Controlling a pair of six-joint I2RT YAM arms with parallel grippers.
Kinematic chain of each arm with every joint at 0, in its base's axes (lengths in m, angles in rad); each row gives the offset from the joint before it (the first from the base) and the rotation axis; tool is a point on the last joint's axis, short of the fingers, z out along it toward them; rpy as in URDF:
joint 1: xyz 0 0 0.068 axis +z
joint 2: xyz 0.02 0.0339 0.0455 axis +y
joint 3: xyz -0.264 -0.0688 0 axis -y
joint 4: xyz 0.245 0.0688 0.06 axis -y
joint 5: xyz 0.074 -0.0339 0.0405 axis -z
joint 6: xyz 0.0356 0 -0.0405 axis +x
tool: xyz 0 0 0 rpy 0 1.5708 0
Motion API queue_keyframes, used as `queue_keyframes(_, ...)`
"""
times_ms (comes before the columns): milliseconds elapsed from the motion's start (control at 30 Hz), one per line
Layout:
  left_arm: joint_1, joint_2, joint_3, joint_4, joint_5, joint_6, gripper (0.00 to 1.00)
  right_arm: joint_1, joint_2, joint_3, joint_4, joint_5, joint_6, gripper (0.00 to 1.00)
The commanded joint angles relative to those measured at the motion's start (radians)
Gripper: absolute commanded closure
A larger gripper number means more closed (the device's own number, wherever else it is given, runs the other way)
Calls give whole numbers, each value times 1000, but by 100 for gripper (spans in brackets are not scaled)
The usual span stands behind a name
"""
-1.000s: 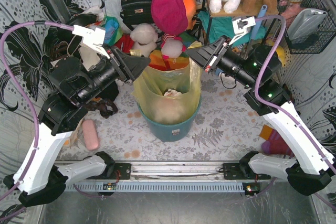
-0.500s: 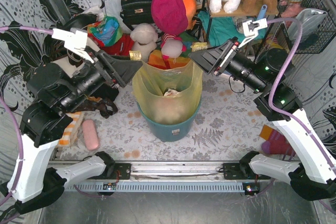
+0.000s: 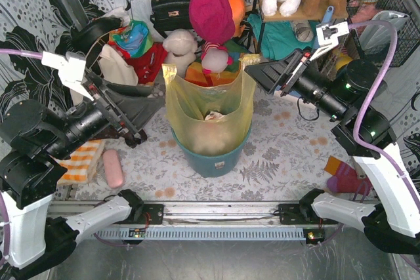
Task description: Tie the trash bag
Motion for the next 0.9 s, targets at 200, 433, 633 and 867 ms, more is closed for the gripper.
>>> queue_keyframes(200,6,30,-146,232,530,-108,26,-2,18,103,-48,35,-45,35)
queue_keyframes(433,5,-64,-390,607,586,-228,20,-2,73,202,-133,13,-102,45)
queue_keyframes(633,-10,-72,-436,716,482,-249,23,-2,94,245,-171,11,-147,49)
queue_keyframes(867,-231,-15,-397,611,207,-81,29,-2,109,280,-196,56,-189,49)
